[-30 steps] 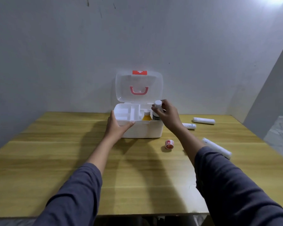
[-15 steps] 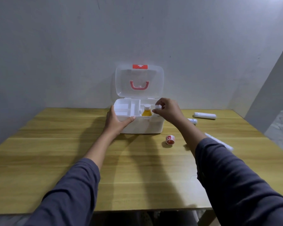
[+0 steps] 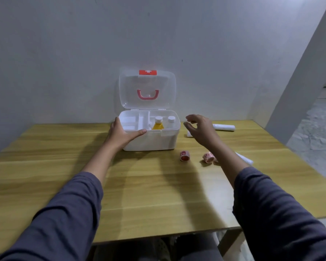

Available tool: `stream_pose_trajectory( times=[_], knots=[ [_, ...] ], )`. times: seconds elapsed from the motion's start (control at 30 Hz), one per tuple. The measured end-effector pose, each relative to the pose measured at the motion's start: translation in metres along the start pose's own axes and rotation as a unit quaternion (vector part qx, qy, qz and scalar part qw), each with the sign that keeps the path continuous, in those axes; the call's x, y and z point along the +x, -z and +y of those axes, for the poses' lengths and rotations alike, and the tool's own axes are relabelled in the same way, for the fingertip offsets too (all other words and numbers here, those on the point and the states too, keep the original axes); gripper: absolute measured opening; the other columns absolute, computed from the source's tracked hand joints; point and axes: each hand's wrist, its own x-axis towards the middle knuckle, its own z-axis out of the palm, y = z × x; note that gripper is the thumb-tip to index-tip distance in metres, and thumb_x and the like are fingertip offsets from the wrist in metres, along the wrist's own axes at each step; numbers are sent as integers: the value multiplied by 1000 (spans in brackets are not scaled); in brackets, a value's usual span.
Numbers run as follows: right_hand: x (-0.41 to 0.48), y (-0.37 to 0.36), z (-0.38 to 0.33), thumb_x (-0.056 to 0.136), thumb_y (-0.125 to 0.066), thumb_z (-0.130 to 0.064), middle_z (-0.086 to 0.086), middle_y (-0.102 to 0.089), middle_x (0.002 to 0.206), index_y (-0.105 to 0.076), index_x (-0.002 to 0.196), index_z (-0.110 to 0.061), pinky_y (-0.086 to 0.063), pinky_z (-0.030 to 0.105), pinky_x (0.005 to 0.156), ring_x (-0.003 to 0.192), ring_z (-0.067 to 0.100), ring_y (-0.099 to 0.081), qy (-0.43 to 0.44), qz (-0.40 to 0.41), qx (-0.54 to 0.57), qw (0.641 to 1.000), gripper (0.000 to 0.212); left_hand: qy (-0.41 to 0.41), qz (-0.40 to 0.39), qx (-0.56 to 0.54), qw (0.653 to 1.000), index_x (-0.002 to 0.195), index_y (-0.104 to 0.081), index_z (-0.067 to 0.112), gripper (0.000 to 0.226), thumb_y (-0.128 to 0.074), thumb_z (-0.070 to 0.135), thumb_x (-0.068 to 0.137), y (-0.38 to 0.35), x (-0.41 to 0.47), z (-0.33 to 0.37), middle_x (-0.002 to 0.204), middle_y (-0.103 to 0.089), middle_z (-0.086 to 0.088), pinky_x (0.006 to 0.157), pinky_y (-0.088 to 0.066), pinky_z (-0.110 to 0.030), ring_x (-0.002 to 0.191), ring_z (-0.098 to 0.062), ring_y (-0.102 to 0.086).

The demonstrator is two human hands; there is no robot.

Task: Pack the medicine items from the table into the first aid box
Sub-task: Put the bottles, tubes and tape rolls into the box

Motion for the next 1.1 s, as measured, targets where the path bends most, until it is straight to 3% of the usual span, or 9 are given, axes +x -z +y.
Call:
stream_pose_trajectory(
  times=[0.17,0.3,0.4,0.47,0.53,0.73,0.9,0.97,1.1],
  knots=[
    [-40,28,58,91,-54,-23,16,-64,118,-59,117,-4,-42,36,91,109,31,-57,-89,13,-29,995,32,3,5,-2,1000,145,-31,13,108,-80,60,61,-2,1,-1,150,-36,-9,109,-37,-43,138,-26,-35],
    [-64,46,95,90,-54,-23,15,-58,129,-54,124,-5,-40,35,96,117,31,-53,-170,-28,-56,984,38,5,7,-5,1000,145,-31,12,110,-81,60,60,-2,1,-1,150,-36,-9,108,-38,-43,138,-27,-36],
    [-69,53,109,89,-54,-25,15,-61,123,-59,119,-7,-42,32,81,101,29,-58,-218,-67,-57,972,35,8,8,-4,1000,145,-31,12,110,-81,61,60,-3,2,-2,150,-36,-10,108,-38,-44,138,-28,-36],
    [-67,54,113,89,-54,-25,16,-66,113,-64,109,-9,-40,30,68,86,23,-55,-214,-85,-56,972,28,8,11,-4,1000,145,-32,12,110,-81,61,59,-3,3,-2,149,-37,-10,108,-38,-44,137,-27,-37],
    [-62,52,114,89,-56,-25,15,-67,109,-66,105,-10,-39,30,64,84,20,-53,-201,-93,-40,974,25,7,13,-6,1000,144,-34,13,111,-80,63,57,-3,3,-3,148,-38,-9,108,-39,-44,136,-27,-38],
    [-27,21,110,89,-59,-28,12,-55,124,-63,113,-12,-36,28,82,108,27,-53,-98,-125,-77,984,30,11,13,-27,999,145,-33,17,129,-71,78,39,-2,-1,-4,148,-40,-6,107,-40,-47,135,-25,-40],
    [6,-7,107,93,-52,-24,10,-45,137,-63,114,-13,-32,38,108,135,26,-33,-5,-139,-100,985,27,-7,28,-34,999,139,-40,21,109,-76,70,49,-6,0,-7,143,-46,-2,105,-41,-41,131,-22,-44],
    [19,-13,106,93,-50,-26,8,-43,140,-61,118,-15,-33,42,109,137,25,-32,6,-158,-114,981,29,-16,31,-41,999,135,-44,22,105,-76,71,48,-7,1,-10,139,-49,0,104,-43,-42,127,-21,-47],
    [39,-20,108,93,-49,-31,8,-44,139,-49,128,-22,-38,42,102,122,32,-47,-11,-194,-113,974,36,-14,39,-39,998,133,-46,20,110,-75,77,44,-7,3,-14,136,-53,-1,104,-44,-46,125,-22,-50]
  ],
)
